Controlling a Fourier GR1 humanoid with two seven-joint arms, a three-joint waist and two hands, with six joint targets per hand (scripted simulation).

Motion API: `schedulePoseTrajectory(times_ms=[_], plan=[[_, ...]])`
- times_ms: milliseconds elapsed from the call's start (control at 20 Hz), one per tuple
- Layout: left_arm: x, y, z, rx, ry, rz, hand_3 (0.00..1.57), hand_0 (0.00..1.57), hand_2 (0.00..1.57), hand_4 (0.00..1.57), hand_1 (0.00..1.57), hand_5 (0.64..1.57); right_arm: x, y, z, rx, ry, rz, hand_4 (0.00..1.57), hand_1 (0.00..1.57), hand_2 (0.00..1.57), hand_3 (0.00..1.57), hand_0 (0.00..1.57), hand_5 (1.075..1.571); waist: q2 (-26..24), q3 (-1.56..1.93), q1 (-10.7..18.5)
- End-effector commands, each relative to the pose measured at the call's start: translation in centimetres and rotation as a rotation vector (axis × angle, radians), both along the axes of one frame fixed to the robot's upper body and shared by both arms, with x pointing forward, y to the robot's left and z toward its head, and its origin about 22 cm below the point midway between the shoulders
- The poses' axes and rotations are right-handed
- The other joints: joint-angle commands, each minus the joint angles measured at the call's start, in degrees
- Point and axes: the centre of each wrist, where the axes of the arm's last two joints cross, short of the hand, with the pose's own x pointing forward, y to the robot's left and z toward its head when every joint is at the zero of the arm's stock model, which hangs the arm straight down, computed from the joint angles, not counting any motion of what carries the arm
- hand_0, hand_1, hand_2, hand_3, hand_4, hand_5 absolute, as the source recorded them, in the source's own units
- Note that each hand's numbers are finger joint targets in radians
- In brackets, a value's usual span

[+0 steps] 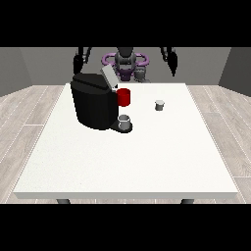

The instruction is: Insert the coffee pod into the coffee machine and close the lid

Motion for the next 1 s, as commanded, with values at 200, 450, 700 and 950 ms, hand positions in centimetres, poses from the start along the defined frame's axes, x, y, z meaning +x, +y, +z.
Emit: schedulePoseTrajectory(times_ms=[200,450,700,950], plan=[[-0.8,-0.5,-0.2,-0.019,-0.075,-0.086,0.0,0.0,0.0,0.32,0.0,1.571,-1.3,-0.6,-1.4,0.054,0.042,0.036,0.13,0.0,0.0,0.0,0.0,1.571,-2.4,-1.63,0.1],[1.0,2.4,1.1,0.173,-0.097,-0.121,0.0,0.0,0.0,0.0,0.0,1.571,0.1,-0.2,-0.3,0.121,-0.133,-0.124,0.09,0.0,0.0,0.0,0.0,1.571,0.4,-1.62,-2.9],[3.2,3.8,0.2,0.183,-0.007,-0.102,0.0,0.0,0.0,0.0,0.0,1.571,0.8,2.7,0.6,0.126,-0.173,-0.083,0.22,0.0,0.0,0.0,0.0,1.571,3.7,-1.64,-4.4],[7.1,6.7,3.1,0.226,0.008,-0.08,0.0,0.0,0.0,0.0,0.0,1.571,1.7,3.5,1.8,0.129,-0.235,-0.006,0.13,0.0,0.0,0.0,0.0,1.571,8.1,-1.65,-7.8]])
